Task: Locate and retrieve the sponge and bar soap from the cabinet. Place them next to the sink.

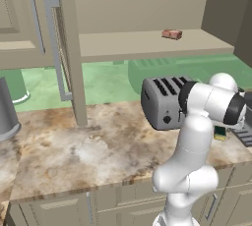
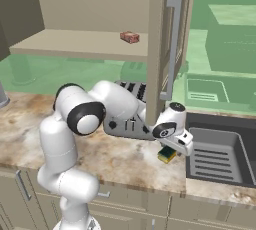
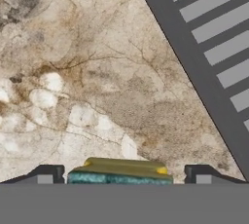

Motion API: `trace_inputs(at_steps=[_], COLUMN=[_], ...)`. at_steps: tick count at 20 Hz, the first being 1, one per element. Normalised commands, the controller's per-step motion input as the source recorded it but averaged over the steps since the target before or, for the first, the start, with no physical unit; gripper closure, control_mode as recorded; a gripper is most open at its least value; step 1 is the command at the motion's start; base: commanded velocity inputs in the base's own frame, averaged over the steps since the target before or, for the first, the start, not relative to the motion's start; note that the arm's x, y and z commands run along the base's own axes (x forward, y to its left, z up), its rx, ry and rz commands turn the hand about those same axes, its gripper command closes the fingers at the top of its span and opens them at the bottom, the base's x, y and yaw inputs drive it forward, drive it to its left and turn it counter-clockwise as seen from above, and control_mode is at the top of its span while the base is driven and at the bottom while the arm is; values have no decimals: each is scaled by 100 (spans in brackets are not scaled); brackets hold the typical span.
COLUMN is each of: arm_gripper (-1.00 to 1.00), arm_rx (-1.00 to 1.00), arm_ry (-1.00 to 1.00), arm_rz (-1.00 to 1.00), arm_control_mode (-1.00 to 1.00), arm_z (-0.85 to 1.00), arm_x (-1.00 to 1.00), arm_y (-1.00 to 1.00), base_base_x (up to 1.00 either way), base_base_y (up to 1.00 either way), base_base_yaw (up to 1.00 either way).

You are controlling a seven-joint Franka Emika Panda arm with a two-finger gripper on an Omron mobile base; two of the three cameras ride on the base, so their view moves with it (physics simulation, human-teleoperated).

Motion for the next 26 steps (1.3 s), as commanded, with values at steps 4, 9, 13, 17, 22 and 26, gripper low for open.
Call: trace_inputs(at_steps=[4,9,13,17,22,26], arm_gripper=[-100,-100,-100,-100,-100,-100], arm_rx=[1,0,1,4,1,0], arm_ry=[0,0,0,-3,-2,0], arm_rz=[0,-3,-4,-1,0,0], arm_control_mode=[-100,-100,-100,-100,-100,-100], arm_z=[-2,0,1,4,11,6], arm_x=[0,-2,-7,-10,-8,-5], arm_y=[0,3,17,16,13,19], base_base_x=[0,0,0,0,0,0], base_base_y=[0,0,0,0,0,0], base_base_yaw=[0,0,0,0,0,0])
